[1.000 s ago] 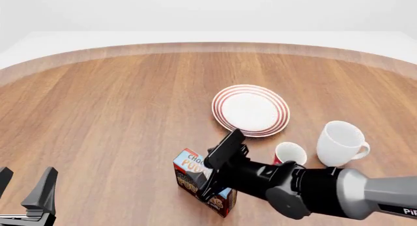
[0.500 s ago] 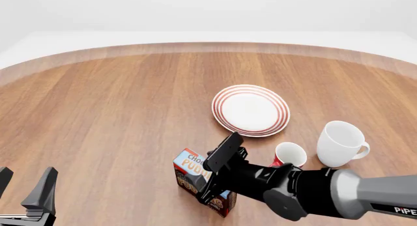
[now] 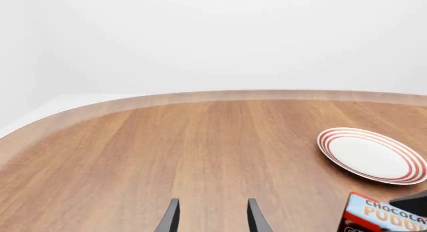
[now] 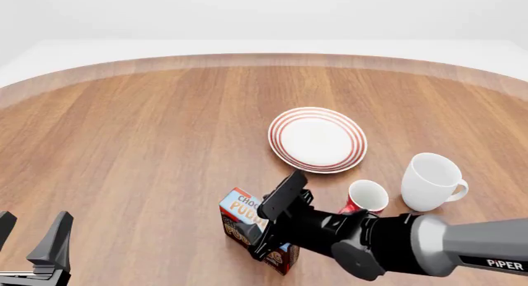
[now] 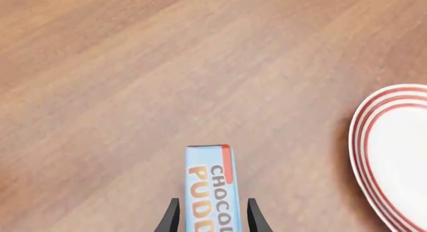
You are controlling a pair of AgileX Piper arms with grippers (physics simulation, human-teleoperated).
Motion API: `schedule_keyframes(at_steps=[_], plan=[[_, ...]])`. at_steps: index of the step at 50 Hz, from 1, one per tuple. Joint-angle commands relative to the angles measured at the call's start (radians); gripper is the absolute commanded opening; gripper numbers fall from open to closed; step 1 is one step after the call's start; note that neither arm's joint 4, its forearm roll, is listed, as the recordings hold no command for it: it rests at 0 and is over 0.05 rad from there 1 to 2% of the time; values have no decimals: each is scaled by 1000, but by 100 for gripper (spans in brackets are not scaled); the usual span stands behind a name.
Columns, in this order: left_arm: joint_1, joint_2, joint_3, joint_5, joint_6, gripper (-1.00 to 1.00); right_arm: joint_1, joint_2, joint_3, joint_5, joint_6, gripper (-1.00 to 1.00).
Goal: Put the chocolate pudding to the right of the plate.
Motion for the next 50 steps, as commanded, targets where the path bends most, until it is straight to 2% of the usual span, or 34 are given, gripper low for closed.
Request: schedule_keyframes(at_steps=[1,6,23,24,27,35,45,50], plan=[[0,0,0,0,0,100,-2,16,7,-16,6,100],[0,0,0,0,0,100,8,20,6,-18,28,100],[0,0,0,0,0,100,-2,28,13,-23,19,100],[0,0,0,0,0,100,-22,28,27,-33,-46,-100],[0,0,0,0,0,100,-13,28,21,-32,-19,-100],[0,0,0,0,0,100,4,29,18,-25,3,-100],[0,0,0,0,0,100,16,25,13,-18,11,-100],[0,0,0,0,0,100,9,-7,-8,20,-11,-100]])
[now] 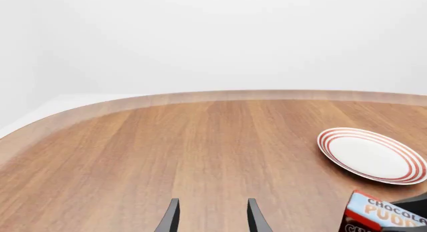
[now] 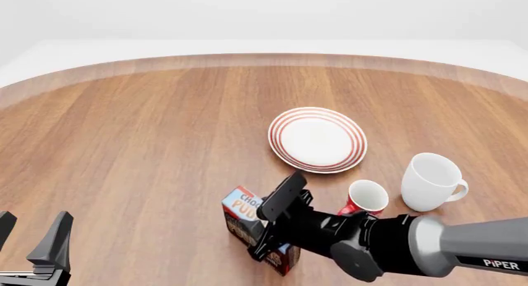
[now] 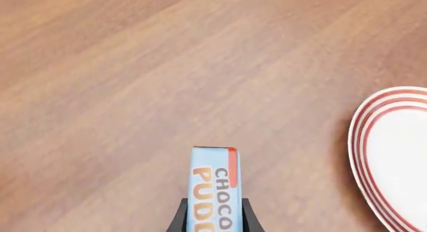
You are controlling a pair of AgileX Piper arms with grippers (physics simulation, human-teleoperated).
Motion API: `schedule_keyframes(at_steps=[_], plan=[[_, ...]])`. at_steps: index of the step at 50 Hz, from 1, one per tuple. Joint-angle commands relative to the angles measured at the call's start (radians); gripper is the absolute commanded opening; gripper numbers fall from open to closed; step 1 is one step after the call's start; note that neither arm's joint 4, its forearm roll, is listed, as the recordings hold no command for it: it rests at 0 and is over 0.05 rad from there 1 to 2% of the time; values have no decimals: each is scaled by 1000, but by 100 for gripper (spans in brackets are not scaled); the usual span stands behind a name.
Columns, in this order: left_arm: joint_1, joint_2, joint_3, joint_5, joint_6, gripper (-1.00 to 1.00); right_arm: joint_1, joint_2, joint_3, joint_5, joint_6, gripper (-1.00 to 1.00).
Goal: Put the chocolate pudding to the right of the plate.
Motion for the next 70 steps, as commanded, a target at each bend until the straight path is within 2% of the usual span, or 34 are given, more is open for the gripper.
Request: schedule_keyframes(at_steps=[1,4,7,13,22,32,43,70], plan=[[0,0,0,0,0,100,6,-19,-14,45,14,-100],[0,0,0,0,0,100,3,-32,-16,55,-10,-100],[0,0,0,0,0,100,0,-49,-20,72,-11,-100],[0,0,0,0,0,100,-17,-144,-47,156,-42,-100],[0,0,0,0,0,100,-12,-189,-70,201,-56,-100],[0,0,0,0,0,100,-24,-228,-130,276,-75,-100],[0,0,0,0,0,100,-52,-337,-215,397,-126,-100],[0,0,0,0,0,100,-95,-385,-350,509,-198,-100]])
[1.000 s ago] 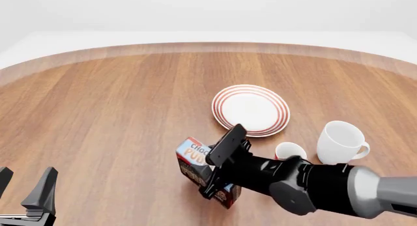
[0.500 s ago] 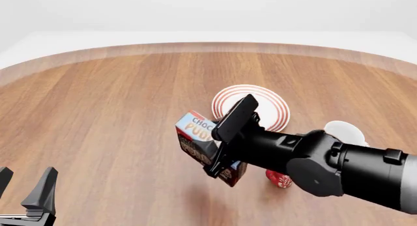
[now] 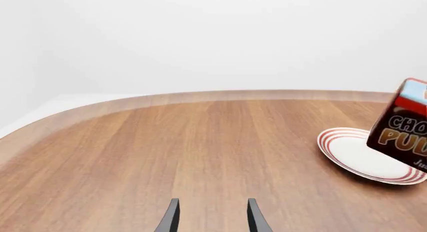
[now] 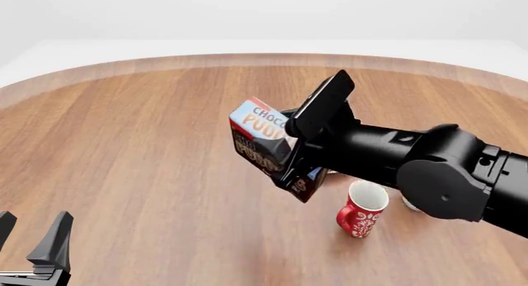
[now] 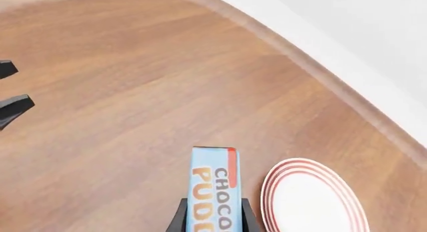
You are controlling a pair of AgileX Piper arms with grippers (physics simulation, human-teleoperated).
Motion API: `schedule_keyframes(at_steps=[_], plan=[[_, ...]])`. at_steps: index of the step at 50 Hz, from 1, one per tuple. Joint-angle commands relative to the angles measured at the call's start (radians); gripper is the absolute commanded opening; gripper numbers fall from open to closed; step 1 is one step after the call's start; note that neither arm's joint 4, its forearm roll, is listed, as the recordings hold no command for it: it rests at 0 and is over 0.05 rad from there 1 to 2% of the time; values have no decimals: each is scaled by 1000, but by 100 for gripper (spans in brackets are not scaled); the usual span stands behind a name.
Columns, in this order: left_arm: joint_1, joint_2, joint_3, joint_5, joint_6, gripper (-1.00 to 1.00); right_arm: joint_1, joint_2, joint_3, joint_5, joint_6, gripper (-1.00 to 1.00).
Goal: Put the chocolate pudding to the right of the plate.
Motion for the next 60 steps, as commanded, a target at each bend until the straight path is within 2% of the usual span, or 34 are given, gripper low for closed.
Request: schedule_keyframes(at_steps=[1,20,37,60], plan=[[0,0,0,0,0,100,-18,-13,-59,44,-16,-100],[0,0,0,0,0,100,-64,15,-167,96,-29,-100],[0,0,0,0,0,100,-121,16,-312,193,-89,-100],[0,0,0,0,0,100,-234,116,-455,230,-90,-100]])
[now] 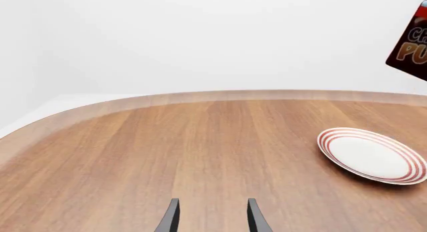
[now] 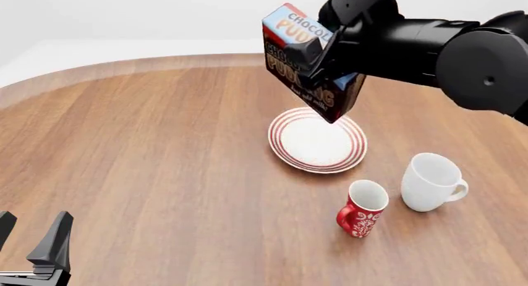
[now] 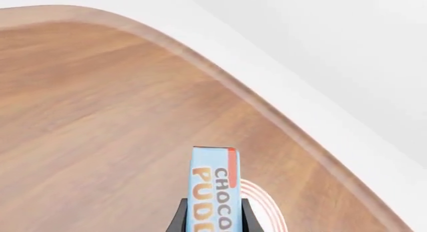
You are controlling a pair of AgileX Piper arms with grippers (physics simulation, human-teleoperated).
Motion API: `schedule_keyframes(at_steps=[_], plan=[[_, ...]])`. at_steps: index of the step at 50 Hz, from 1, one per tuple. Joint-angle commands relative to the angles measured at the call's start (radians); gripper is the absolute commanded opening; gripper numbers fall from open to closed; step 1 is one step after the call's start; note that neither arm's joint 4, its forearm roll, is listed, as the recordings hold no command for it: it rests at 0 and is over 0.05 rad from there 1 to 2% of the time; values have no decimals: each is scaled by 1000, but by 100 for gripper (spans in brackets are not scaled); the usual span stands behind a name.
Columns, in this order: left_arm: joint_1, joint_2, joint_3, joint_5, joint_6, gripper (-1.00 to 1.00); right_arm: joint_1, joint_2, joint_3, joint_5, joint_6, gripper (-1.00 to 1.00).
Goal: Put the chocolate pudding to the right of the plate.
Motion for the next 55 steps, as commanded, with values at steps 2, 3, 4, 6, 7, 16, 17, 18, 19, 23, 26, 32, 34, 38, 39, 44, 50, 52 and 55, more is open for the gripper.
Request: schedule_keyframes(at_steps=[2,3,4,6,7,16,17,18,19,23,26,32,34,38,39,44,50,52,55], plan=[[0,0,0,0,0,100,-54,60,-73,13,10,-100],[0,0,0,0,0,100,-57,63,-75,12,10,-100],[0,0,0,0,0,100,-61,67,-75,11,8,-100],[0,0,0,0,0,100,-66,72,-75,7,3,-100],[0,0,0,0,0,100,-79,78,-70,4,-16,-100],[0,0,0,0,0,100,-119,93,-86,0,1,-100],[0,0,0,0,0,100,-122,95,-88,0,0,-100],[0,0,0,0,0,100,-122,95,-88,0,0,-100],[0,0,0,0,0,100,-129,100,-96,5,1,-100],[0,0,0,0,0,100,-147,117,-122,17,-7,-100],[0,0,0,0,0,100,-161,132,-133,16,-8,-100],[0,0,0,0,0,100,-191,155,-151,21,0,-100],[0,0,0,0,0,100,-207,169,-164,24,-2,-100],[0,0,0,0,0,100,-229,201,-204,40,1,-100],[0,0,0,0,0,100,-229,207,-213,44,6,-100],[0,0,0,0,0,100,-254,240,-247,49,14,-100],[0,0,0,0,0,100,-283,279,-275,46,21,-100],[0,0,0,0,0,100,-290,292,-281,45,27,-100],[0,0,0,0,0,100,-306,306,-281,38,26,-100]])
